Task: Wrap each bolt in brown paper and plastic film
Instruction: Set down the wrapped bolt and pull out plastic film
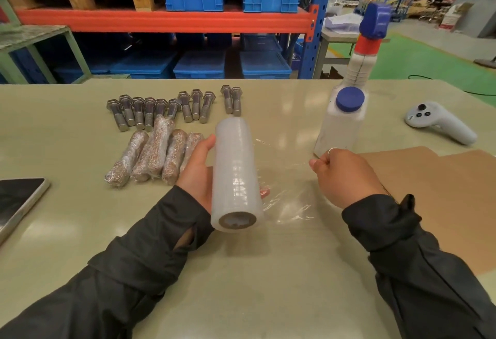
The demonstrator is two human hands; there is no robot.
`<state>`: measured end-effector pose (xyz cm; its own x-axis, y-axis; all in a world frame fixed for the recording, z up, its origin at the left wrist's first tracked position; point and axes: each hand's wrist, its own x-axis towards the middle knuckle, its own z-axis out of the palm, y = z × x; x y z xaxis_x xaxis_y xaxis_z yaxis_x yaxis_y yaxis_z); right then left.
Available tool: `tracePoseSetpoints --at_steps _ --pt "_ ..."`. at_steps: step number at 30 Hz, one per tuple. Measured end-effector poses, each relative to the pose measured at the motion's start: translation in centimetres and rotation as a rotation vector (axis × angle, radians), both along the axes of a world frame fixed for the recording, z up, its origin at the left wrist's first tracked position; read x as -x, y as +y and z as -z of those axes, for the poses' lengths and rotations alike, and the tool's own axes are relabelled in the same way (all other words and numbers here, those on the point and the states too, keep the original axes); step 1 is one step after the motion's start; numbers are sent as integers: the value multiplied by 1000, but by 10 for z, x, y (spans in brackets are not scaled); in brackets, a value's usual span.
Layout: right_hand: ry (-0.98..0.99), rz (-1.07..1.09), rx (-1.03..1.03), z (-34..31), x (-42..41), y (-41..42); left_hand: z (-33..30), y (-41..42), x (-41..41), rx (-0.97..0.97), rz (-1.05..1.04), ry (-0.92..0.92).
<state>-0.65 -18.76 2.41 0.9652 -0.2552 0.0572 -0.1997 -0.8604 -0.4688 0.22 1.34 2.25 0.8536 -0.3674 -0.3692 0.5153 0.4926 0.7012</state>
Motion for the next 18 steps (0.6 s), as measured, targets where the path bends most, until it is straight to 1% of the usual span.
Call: tracePoseSetpoints --at_steps 2,4,6,9,10,12,14,16,18 --pt "25 -5 39 -1 0 -3 -3 -2 3 -31 45 28" --pt "31 -15 114 -4 1 -8 -3 -4 6 -124 72 4" --pt "43 -36 199 -5 5 -15 0 -7 6 -294 93 -44" --pt "85 -44 262 2 14 -27 5 -15 5 -655 62 -140" --pt "103 -37 287 6 18 -30 4 -18 5 -742 75 -176" --pt "122 -30 359 15 26 -34 3 -26 6 -857 130 -244" --pt "90 -17 422 23 32 -34 4 -32 3 -984 179 -304" --pt "52 7 467 28 36 -34 4 -35 1 -1115 210 -325" --pt "54 9 491 32 37 -38 3 -35 2 -1123 211 -291"
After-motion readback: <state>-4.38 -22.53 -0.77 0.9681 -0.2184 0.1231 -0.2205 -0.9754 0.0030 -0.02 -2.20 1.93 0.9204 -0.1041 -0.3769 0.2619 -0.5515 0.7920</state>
